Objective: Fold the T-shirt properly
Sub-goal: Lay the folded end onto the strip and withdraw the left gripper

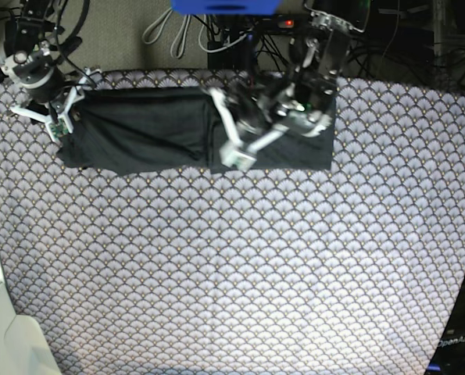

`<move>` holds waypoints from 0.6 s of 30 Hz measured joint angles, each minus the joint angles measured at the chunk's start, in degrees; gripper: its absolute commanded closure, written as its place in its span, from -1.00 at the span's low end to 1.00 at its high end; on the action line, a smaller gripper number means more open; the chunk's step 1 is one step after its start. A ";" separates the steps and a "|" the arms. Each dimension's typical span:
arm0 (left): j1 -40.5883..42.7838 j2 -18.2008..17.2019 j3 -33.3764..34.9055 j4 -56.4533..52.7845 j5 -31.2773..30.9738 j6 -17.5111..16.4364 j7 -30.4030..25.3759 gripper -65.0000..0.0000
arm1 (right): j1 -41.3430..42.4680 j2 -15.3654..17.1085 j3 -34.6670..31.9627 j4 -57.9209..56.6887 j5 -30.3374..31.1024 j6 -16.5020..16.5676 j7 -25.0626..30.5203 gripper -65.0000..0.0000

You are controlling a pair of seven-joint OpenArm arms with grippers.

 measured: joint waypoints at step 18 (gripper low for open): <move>-0.52 -13.70 -20.26 8.28 -11.74 0.22 0.57 0.99 | 1.55 -0.09 0.48 0.42 0.04 -0.02 0.02 0.23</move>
